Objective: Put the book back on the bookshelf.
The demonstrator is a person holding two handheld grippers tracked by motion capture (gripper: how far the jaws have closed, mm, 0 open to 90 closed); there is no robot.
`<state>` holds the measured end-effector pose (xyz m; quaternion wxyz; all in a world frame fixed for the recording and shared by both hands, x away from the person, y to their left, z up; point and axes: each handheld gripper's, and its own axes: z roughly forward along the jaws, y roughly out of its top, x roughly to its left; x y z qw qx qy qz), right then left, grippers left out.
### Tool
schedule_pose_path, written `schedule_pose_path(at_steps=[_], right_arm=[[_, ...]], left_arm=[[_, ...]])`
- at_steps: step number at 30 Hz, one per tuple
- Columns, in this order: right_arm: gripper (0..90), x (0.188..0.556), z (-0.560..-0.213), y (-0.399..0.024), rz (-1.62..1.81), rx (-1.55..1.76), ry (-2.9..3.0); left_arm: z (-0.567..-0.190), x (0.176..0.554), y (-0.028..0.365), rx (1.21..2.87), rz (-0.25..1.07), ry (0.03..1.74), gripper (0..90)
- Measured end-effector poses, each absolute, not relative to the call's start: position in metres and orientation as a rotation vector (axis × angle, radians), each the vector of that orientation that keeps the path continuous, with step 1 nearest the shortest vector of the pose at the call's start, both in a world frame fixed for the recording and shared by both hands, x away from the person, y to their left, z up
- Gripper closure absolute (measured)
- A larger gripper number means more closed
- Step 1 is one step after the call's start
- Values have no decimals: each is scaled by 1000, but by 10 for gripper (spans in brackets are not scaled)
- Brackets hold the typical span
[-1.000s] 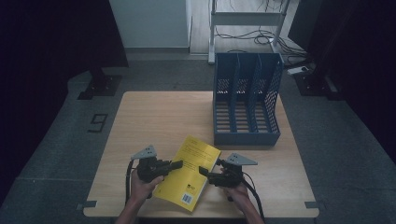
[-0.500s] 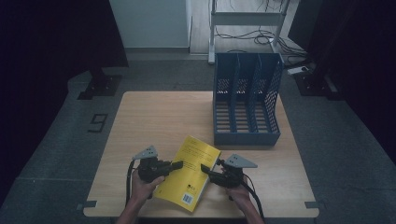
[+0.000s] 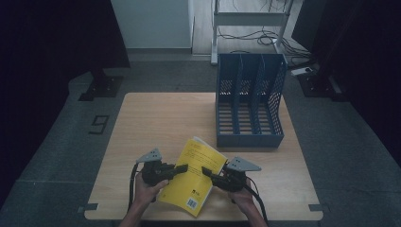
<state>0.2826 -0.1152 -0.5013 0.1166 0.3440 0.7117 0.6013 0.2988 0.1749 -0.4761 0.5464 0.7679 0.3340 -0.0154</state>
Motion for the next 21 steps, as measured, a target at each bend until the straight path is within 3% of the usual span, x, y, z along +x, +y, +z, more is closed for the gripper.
schedule_pose_path(at_steps=[21], right_arm=[[697, 259, -464, -121, 1774, 790, 2020]], left_arm=[[-468, 292, 174, 1766, -61, 721, 841]])
